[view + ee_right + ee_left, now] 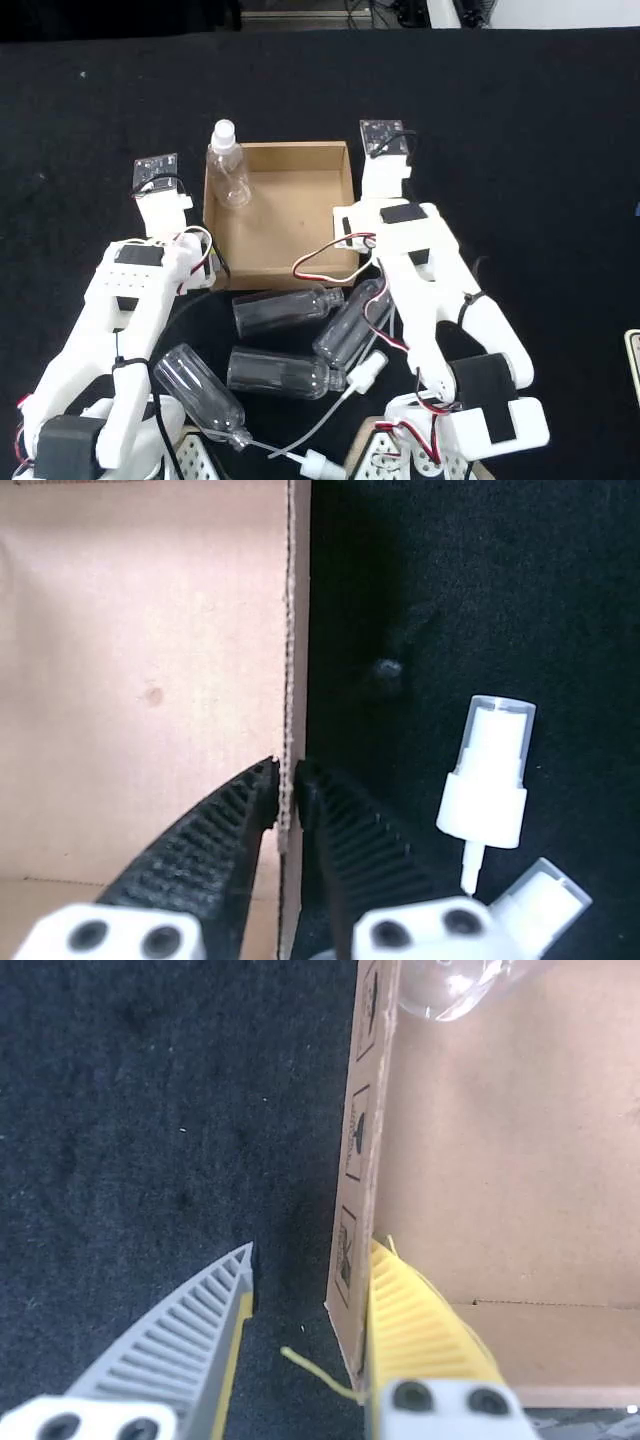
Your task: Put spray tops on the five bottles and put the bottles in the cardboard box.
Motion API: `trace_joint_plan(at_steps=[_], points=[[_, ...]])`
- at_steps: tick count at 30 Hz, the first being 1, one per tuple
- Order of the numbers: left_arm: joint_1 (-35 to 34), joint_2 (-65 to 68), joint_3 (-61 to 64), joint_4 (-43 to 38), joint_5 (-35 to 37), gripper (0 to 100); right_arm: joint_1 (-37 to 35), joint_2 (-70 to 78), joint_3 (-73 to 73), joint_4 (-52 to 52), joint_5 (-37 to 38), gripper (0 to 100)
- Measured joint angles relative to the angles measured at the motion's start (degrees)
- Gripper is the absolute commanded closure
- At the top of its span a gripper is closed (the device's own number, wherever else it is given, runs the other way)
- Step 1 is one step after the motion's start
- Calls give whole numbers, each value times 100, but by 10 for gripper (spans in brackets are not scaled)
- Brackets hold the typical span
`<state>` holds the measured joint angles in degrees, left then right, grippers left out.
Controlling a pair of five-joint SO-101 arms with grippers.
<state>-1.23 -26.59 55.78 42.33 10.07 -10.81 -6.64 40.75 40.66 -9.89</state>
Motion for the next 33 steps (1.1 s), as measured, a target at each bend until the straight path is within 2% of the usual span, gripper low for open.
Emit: trace_joint_plan(at_steps=[16, 23, 28, 33], points=[[0, 0, 0, 62, 0, 820, 0, 0, 0, 0, 149, 982], [-9, 0, -35, 97, 0, 765, 0, 0, 0, 9, 149, 870], [-9, 0, -167, 97, 0, 765, 0, -273, -35, 220, 149, 853], [-9, 0, -730, 721, 0, 765, 0, -1143, -18, 290, 149, 853]])
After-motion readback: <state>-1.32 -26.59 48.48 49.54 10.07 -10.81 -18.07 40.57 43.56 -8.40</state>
